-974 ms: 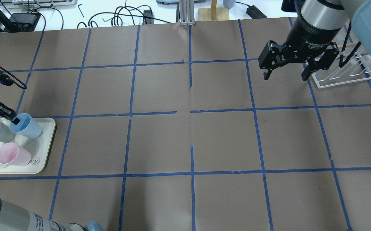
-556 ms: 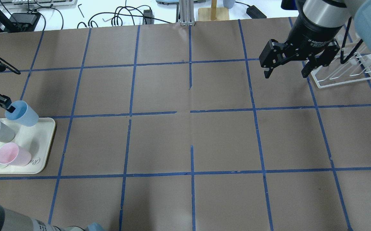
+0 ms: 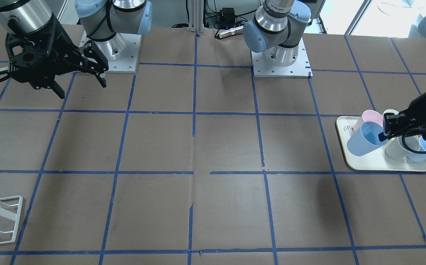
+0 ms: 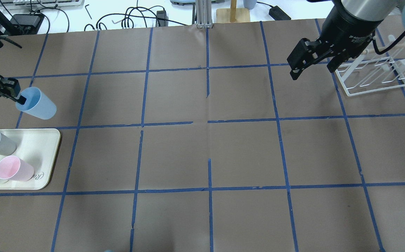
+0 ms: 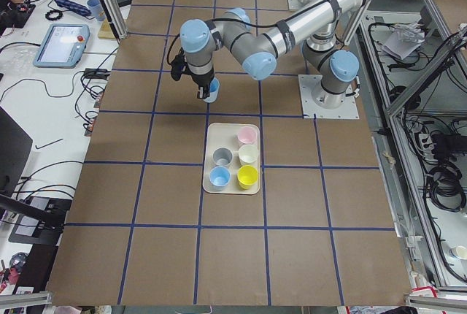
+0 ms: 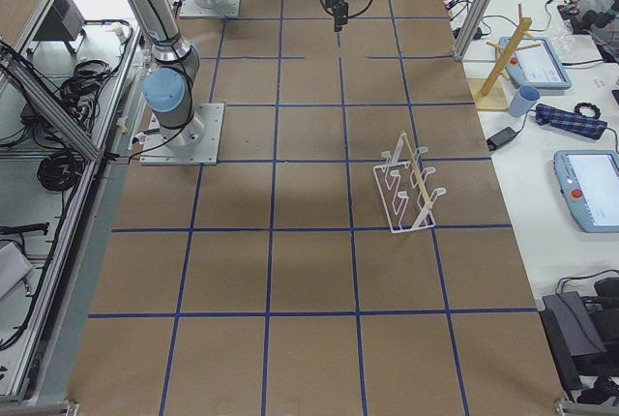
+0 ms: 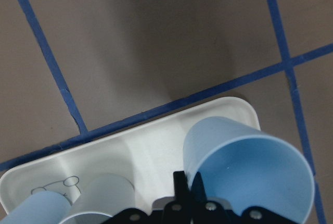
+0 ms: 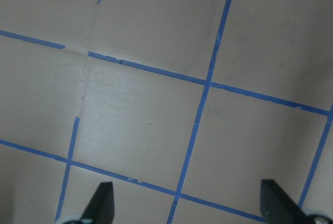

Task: Transfer IKEA cup to right arm and place on rack

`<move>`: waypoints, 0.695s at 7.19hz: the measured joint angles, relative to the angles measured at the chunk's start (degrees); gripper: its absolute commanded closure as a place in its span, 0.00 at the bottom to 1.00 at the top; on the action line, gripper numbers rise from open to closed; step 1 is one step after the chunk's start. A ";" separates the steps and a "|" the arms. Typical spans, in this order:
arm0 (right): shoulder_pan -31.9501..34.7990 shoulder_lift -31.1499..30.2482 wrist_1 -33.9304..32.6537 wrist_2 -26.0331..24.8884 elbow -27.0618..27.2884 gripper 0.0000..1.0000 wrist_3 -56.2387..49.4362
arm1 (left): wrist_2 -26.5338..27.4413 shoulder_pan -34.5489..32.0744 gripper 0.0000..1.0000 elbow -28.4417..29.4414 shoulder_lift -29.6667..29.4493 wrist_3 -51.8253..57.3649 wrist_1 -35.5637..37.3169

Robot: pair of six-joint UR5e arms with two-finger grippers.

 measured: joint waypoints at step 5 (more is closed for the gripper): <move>-3.15 -3.34 0.37 19.05 -3.34 0.00 -16.33 | -11.83 -18.43 1.00 -0.82 2.11 -23.91 -0.90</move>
